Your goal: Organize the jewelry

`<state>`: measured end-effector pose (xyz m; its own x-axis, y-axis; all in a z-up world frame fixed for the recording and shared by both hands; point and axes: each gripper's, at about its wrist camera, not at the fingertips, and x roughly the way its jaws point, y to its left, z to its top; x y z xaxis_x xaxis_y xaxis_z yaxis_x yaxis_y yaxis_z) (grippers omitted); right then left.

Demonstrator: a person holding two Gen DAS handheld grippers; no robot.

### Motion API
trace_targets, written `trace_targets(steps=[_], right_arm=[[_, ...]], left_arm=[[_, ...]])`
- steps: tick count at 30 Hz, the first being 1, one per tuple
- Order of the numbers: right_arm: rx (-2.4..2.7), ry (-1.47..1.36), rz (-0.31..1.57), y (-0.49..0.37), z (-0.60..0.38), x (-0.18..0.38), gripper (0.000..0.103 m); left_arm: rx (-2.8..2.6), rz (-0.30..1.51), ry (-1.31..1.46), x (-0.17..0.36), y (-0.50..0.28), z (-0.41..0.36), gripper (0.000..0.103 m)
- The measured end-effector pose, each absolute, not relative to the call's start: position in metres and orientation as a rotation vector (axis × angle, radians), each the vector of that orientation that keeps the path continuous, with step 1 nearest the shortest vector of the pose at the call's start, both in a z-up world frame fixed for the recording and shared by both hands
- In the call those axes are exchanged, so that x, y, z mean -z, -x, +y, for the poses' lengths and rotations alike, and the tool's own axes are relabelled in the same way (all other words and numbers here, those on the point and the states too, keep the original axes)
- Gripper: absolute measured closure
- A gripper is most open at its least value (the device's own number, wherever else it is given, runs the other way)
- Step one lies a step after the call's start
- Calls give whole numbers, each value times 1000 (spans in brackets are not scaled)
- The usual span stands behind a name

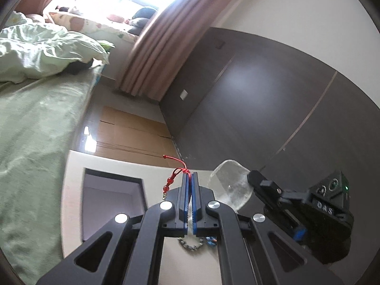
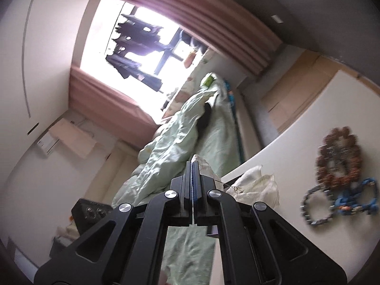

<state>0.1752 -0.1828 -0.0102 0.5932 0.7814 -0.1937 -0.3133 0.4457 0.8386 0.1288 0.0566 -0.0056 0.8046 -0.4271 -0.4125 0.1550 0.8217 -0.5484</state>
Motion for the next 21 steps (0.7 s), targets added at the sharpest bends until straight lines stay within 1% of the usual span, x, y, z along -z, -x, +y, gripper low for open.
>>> trace_targets(steps=[10,11,12,13,14,15,16,18,21], right_arm=[[-796,-812,733,-189,-120,29,100],[-776,-786,759,-192,-114,33,100],[-766,-765,798,-193,-109,39,97],[-757,-749,861,-198,-104,48,87],[-739,-744,898,-200,-103,53,80],[-717,-746,910,-200,-105,55,63],[-685,-745,905,-199,-109,56,37],[-629,-737,876,-196,-120,52,15],[-571,-734,852,-197,-138,47,15]], left_arm=[[240,538,567,4,-127,99,103],[237,540,567,4,-127,100,103],[236,545,568,4,-129,101,103],[233,551,568,4,-131,102,103],[232,559,567,5,-132,103,103],[232,566,566,6,-134,102,103],[231,576,564,8,-135,102,103],[226,595,566,12,-139,103,103],[225,628,577,20,-146,103,103]])
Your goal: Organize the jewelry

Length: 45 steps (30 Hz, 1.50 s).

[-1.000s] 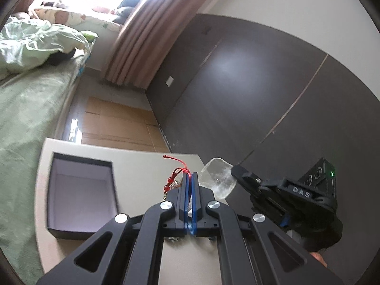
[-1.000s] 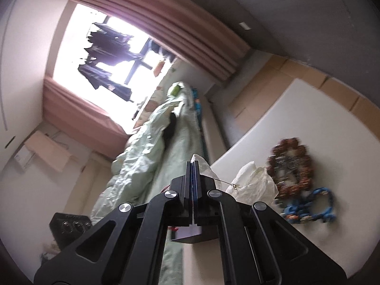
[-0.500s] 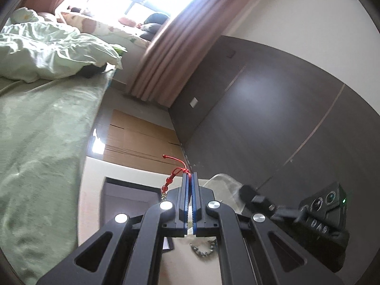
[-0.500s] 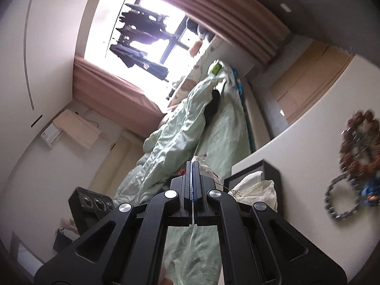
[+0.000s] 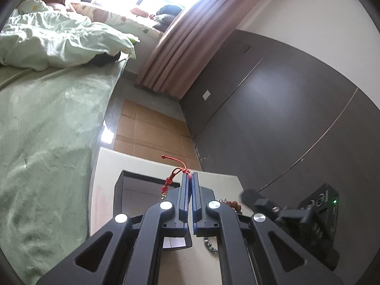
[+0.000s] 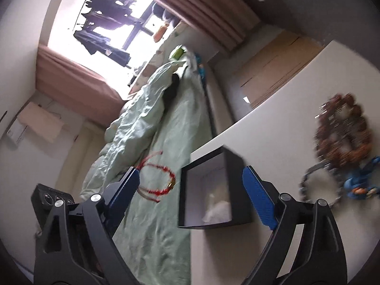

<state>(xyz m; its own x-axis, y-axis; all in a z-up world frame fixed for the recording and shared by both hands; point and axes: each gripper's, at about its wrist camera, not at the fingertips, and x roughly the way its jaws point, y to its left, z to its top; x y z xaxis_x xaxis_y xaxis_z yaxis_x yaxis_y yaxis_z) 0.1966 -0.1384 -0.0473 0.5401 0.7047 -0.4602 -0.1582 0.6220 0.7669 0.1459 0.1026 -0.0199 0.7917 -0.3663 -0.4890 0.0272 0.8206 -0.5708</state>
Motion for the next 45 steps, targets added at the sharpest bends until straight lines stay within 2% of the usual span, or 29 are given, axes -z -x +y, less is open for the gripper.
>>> trace_targets(steps=[4,5,6,8,9,19,30,33,40,42,44,45], right_arm=[[-480,-719,867,-198,-164,53,15],[-461,-715,870,-196,-169,54,15],[-442,-713,873,-196,-175,55,15],[-401,-719,884,-194,-190,57,15],[-383,-722,889,-193,-197,58,15],[-214,-712,993,-171,-239,80,15],[-179,-904,1097,-150,-279,110,35],[-190,-965,1129,-148,-280,121,39],[-159,-1066,1177,-156,-280,147,40],[-146,-1083,1176,-159,-282,149,47],[-125,-1087,1165,-162,-285,150,60],[-115,-1089,1161,-163,-287,150,73]], left_arm=[[210,678,590,29,-153,101,100],[213,691,594,32,-154,100,86],[212,696,598,33,-154,99,64],[201,682,595,32,-151,96,38],[200,670,589,31,-149,94,37],[271,700,517,30,-139,52,39],[370,778,456,46,-135,-6,69],[379,794,446,52,-136,-14,73],[390,828,428,63,-143,-27,76],[395,843,419,67,-145,-32,77],[400,858,408,73,-148,-38,78],[402,866,403,76,-150,-41,78]])
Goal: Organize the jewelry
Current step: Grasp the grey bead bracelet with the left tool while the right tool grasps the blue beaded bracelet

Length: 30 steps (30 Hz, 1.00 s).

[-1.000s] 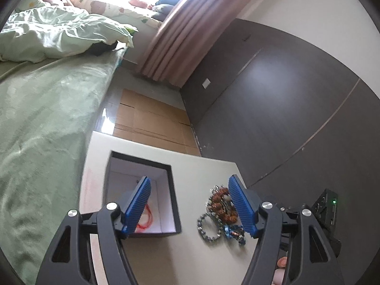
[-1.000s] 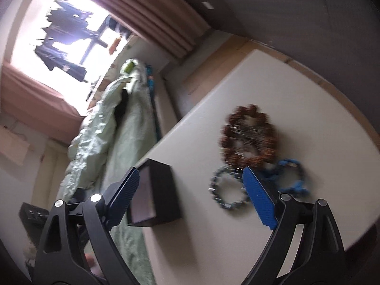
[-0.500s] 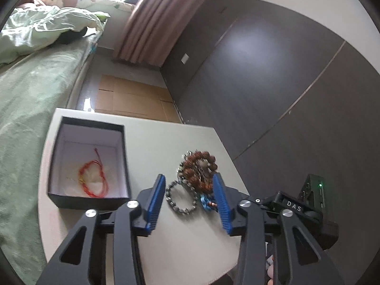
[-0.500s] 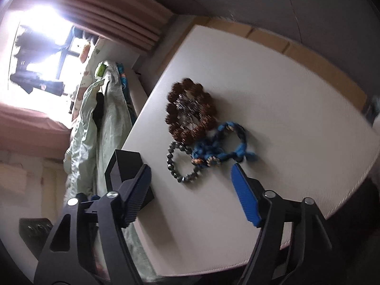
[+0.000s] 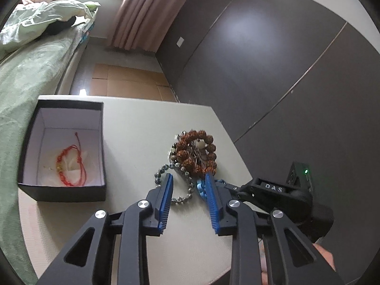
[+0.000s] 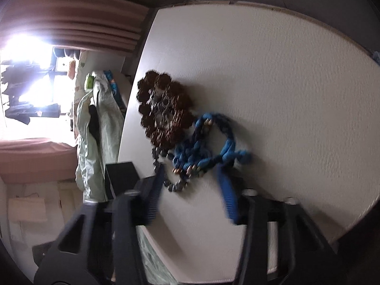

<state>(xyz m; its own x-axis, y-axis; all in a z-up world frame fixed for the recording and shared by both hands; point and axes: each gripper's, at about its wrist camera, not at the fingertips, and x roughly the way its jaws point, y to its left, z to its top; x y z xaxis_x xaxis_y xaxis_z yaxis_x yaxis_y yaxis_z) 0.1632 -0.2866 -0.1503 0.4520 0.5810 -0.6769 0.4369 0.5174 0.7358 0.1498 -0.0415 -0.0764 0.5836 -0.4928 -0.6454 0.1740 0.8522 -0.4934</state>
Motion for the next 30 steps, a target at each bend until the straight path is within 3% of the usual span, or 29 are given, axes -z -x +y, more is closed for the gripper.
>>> trace_targets(steps=[1,3,13,30], right_arm=[[-103,-1098,1152,-163,-289,151,83],[-86,-1107,1133,-163,-294,150,88],[-37,-1044,990,-159,-309,117,90],[-31,-1055,970,-164,-315,113,90]], left_arm=[[403,873,399,79,-151,-44,78],[406,888,389,84,-155,-50,78],[434,953,305,115,-173,-89,78],[396,1008,208,154,-200,-122,78]])
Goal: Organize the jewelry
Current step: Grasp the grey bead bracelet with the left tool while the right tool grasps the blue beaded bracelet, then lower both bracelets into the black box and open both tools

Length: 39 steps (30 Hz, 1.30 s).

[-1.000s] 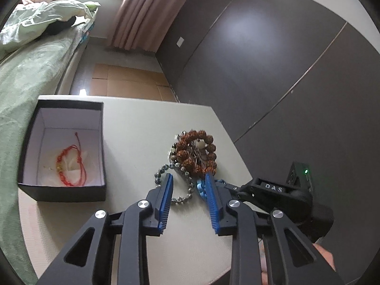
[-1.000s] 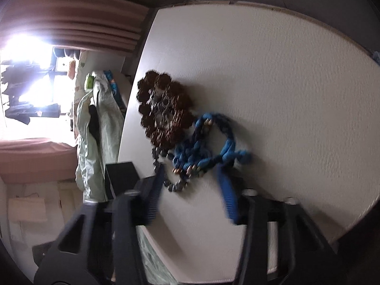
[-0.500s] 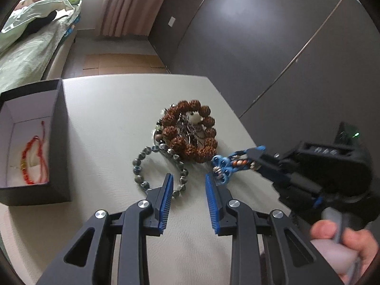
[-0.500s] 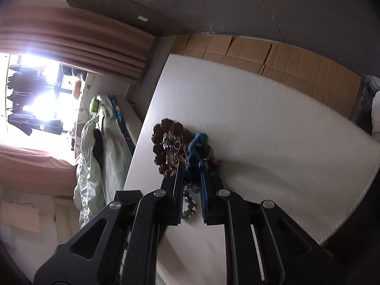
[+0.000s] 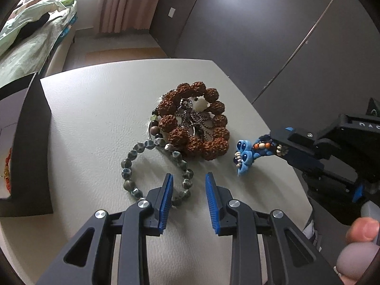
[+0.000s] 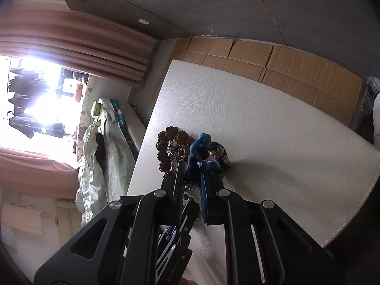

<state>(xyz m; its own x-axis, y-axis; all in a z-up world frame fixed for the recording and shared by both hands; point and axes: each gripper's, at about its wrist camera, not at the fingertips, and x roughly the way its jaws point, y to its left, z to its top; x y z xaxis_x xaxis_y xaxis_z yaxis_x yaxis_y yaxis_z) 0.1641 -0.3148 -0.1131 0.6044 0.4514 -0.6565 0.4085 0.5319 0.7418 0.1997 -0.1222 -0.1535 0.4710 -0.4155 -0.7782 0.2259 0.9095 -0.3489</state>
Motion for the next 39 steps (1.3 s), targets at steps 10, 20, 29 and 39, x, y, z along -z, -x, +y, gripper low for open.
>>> trace_targets(steps=[10,20,29,39], right_arm=[[-40,-1056,972,-167,-311,112,90],[-109,-1012,920,-167,-301,97,90],[-222,-967,862,-167,-277,78,90],[-410,-920,778,-168,-239,52,90]], left_arm=[[387,1026,231,154,-202,-117,96],[401,943,303,119,-190,-91,96],[408,874,363,84,-169,-62,96],[385,798,434,55,-158,-22,97]])
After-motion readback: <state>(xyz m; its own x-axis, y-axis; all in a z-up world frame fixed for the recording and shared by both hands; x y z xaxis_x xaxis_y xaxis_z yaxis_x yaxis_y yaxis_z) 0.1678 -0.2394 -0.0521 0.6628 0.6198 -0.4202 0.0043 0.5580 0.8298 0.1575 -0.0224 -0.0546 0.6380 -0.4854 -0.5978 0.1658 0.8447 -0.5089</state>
